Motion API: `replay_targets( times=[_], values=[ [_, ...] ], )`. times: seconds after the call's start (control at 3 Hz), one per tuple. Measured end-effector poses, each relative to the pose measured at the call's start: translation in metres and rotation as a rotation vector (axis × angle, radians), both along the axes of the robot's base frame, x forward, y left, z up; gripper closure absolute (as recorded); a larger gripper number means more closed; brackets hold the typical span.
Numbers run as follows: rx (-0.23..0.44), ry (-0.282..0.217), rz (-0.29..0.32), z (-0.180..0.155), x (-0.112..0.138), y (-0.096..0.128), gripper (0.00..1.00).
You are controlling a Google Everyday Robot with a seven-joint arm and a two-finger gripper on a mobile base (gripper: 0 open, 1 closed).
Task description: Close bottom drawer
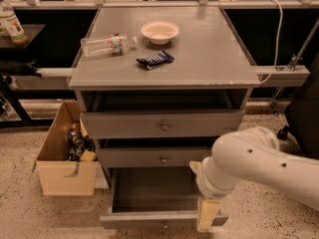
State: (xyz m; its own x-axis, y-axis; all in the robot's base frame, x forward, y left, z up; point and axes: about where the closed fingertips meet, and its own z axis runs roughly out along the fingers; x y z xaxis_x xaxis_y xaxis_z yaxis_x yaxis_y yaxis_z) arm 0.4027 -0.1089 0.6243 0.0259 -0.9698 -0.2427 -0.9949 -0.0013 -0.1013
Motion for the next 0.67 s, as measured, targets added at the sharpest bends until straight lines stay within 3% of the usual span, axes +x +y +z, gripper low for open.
replay_targets(
  times=[0.33,0.67],
  values=[
    [0.060,0.033,0.018,-0.057,-0.008,0.015,0.00],
    [0.139,0.103,0.043,-0.120,-0.024,0.036,0.00]
  ],
)
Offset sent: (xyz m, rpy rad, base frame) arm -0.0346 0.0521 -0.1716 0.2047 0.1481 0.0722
